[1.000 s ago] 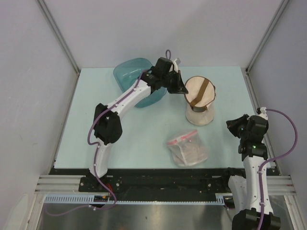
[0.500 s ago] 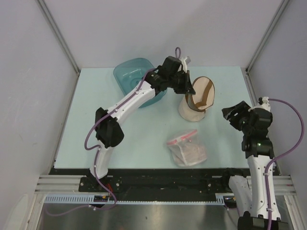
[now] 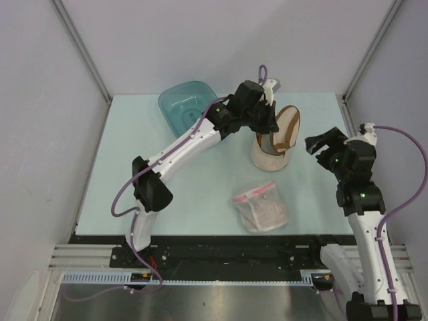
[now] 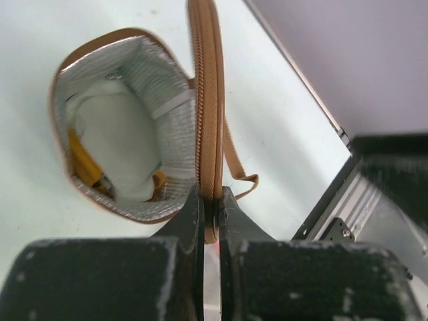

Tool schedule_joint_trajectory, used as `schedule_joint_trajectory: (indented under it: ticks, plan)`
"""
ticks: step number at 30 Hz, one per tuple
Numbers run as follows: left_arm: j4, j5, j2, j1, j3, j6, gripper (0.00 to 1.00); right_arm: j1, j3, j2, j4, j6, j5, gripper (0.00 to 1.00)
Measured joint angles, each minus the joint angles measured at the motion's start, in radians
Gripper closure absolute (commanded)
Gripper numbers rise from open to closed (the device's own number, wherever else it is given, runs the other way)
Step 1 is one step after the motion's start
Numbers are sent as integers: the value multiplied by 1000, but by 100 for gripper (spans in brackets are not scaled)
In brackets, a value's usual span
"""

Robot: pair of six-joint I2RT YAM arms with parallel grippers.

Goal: Unzip the laundry bag and remove the bra

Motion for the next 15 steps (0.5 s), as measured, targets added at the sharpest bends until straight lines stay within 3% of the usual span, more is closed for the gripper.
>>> schedule_joint_trajectory:
  ticks: [2,6,9,15]
  plan:
    - [22,19,0,-20,0,32,92,-92,0,-32,-31,-6,26,19]
    - [42,89,3,-68,27,103,0,-352,0,-100,-81,-19,-5,19]
    - [51,215,22,-91,91,142,0,-470,6,-121,-112,-27,-39,19]
    - [74,365,26,-88,97,165,0,-491,10,-76,-135,-33,-100,19]
